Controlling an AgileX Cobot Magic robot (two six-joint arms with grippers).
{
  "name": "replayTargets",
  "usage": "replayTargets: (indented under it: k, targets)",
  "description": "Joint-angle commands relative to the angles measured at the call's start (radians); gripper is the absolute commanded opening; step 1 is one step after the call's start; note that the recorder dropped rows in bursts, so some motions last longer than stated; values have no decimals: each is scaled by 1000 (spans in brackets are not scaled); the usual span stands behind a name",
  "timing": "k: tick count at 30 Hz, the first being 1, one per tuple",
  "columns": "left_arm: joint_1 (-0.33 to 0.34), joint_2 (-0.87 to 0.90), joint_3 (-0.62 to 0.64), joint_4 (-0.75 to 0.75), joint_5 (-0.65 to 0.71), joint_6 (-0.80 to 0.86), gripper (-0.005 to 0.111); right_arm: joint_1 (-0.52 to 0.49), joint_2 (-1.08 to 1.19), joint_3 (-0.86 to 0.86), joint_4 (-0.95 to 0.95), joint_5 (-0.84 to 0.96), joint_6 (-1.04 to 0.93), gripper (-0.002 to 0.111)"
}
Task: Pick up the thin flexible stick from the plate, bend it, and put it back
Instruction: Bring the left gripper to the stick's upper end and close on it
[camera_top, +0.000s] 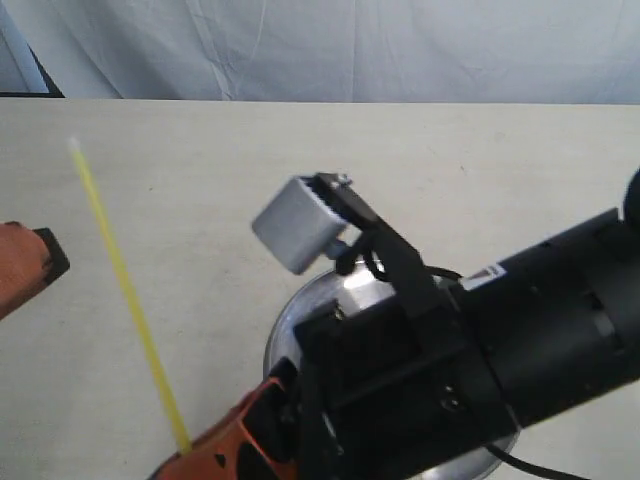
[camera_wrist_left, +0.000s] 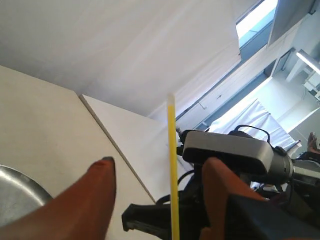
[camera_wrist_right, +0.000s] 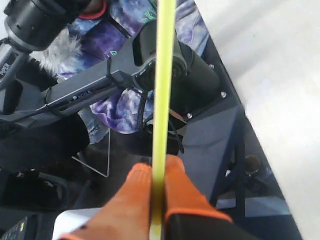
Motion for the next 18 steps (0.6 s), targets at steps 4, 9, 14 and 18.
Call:
replayTargets:
  k: [4, 9, 14, 18]
  targets:
    - [1, 2, -6, -16, 0, 2, 49, 44, 177, -174, -37, 113, -22, -1]
    - [1, 2, -46, -16, -72, 126, 0, 44, 156, -181, -66, 224, -21, -1]
    - [1, 48, -256, -16, -75, 251, 0, 43, 115, -183, -105, 216, -19, -1]
    - [1, 100, -333, 66, -76, 251, 0, 43, 113, -186, -105, 216, -17, -1]
